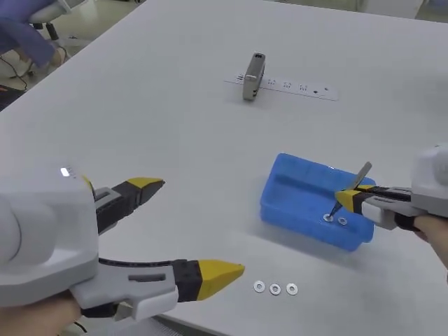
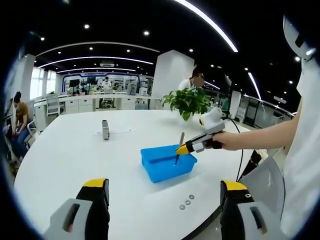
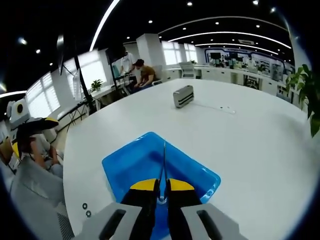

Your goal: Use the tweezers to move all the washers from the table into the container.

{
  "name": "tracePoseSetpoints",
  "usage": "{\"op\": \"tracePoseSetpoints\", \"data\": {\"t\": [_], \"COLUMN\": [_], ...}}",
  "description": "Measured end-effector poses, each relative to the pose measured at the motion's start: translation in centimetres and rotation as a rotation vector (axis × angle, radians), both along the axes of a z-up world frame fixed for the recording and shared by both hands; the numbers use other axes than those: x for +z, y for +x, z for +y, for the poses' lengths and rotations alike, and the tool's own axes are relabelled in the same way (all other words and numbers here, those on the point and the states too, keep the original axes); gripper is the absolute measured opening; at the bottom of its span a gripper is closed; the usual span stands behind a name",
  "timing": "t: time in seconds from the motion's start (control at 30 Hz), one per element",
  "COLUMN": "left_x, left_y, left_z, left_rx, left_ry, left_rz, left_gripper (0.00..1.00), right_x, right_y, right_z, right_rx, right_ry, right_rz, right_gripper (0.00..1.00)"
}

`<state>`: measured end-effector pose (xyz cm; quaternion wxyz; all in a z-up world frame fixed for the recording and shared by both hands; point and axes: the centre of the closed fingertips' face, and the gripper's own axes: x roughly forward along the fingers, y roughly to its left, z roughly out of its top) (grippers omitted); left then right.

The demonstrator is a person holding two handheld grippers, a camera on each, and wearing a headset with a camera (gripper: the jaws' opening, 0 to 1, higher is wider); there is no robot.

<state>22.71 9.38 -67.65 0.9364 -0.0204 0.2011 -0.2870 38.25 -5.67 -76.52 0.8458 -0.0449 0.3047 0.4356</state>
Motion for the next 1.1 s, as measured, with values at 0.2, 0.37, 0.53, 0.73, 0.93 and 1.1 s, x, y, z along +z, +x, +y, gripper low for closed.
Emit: {"op": "tracePoseSetpoints", "data": {"t": [0.2,0.37,0.53,0.73,0.93,1.1], "left_x": [0.0,0.0,-0.1,-0.1,-0.1,-0.2], "left_y": [0.0,0.1,0.0,0.1,0.0,-0.1], "left_z": [-0.2,-0.2,-0.3,-0.5,-0.8,-0.8], "left_rx": [-0.006,-0.006,-0.011,-0.02,-0.025,-0.029], "left_ry": [0.001,-0.002,-0.002,-0.001,0.001,0.004], "left_rz": [0.0,0.002,0.004,0.006,0.006,0.009], "left_gripper": [0.94,0.94,0.94,0.94,0.93,0.93], "right_x": [2.3,3.9,5.8,4.0,0.8,-1.0], "right_y": [-0.8,-2.3,-5.0,-7.9,-10.9,-12.2], "right_z": [0.2,0.8,2.5,3.7,4.5,4.4], "right_rx": [-0.008,0.032,0.128,0.233,0.332,0.383], "right_ry": [0.089,0.14,0.256,0.225,0.143,0.049], "right_rz": [-0.019,-0.037,-0.009,0.066,0.131,0.114], "right_gripper": [0.04,0.04,0.04,0.04,0.04,0.04]}}
